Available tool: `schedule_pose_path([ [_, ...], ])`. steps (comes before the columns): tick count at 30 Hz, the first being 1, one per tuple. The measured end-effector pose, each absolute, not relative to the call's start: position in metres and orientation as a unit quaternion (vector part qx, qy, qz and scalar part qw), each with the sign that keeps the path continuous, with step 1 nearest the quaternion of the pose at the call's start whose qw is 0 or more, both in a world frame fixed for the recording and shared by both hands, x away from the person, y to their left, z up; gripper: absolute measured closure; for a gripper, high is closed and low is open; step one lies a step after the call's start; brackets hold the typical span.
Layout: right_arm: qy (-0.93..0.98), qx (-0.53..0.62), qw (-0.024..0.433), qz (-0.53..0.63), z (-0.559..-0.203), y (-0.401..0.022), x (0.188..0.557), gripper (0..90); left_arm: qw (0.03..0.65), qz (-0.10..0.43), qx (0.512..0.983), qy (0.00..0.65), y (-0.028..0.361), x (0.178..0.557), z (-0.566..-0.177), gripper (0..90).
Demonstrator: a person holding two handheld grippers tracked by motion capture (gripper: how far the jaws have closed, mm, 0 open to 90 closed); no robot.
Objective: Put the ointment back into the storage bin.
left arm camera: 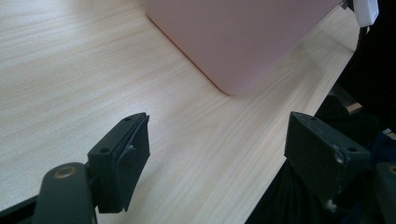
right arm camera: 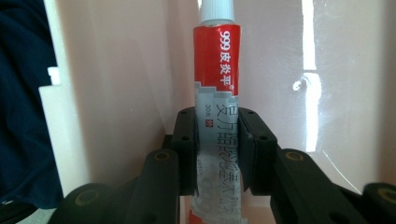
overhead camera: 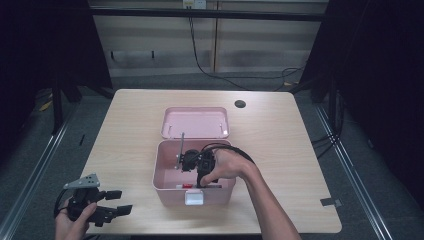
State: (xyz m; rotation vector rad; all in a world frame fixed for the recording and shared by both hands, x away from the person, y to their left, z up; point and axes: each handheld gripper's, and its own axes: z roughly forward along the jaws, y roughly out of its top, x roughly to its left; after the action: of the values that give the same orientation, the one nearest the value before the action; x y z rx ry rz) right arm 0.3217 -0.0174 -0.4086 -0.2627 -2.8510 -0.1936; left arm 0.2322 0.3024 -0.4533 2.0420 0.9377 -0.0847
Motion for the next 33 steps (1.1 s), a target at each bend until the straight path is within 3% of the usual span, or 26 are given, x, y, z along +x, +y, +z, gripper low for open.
schedule_pose_path([
  [33,-0.986,-0.081,0.144,-0.021,-0.43,-0.009,0.325,70.4,0.433,-0.033,0.818,0.377,0.304,0.232,-0.453,22.0],
])
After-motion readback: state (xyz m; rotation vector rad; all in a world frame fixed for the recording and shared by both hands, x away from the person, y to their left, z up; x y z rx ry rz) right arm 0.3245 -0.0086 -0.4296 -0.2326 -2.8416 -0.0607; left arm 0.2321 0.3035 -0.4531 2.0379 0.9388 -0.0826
